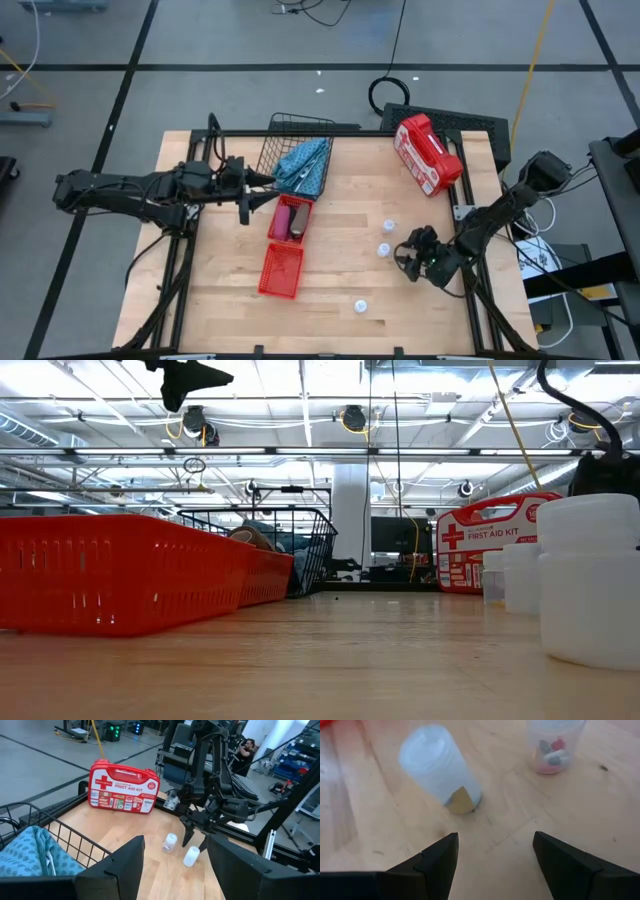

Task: Pick & place medical supplies in basket/bin
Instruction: Put the top white pill bottle into the bottom red bin

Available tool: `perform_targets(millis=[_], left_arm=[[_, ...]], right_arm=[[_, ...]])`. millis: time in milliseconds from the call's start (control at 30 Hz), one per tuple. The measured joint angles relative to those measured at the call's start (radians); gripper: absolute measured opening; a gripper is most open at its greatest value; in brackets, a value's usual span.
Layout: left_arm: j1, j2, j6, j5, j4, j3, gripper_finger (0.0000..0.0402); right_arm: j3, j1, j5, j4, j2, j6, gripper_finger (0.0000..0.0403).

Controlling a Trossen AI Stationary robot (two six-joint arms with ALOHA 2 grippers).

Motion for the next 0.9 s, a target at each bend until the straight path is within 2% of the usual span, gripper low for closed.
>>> perform_targets(millis=[233, 433, 600, 900], left_arm=[[0.0, 0.0, -0.001, 0.0, 0.001, 0.0, 0.0223], [0.0, 0.0, -0.003, 0.0, 0.001, 0.0, 0.0223], [0.0, 0.0, -0.01, 0.0, 0.001, 0.0, 0.0223], [0.0, 0.0, -0.01, 0.0, 0.001, 0.0, 0.0223]], right_arm=[[-0.11, -0.001, 0.025, 0.234, -0.001, -0.013, 0.0251], [-0.189, 0.0, 0.061, 0.476, 0.003, -0.209, 0.0251], [-0.199, -0.001, 0.031, 0.508, 0.003, -0.367, 0.0251], [-0.198, -0.037, 0.065, 0.568, 0.052, -0.475, 0.0251]])
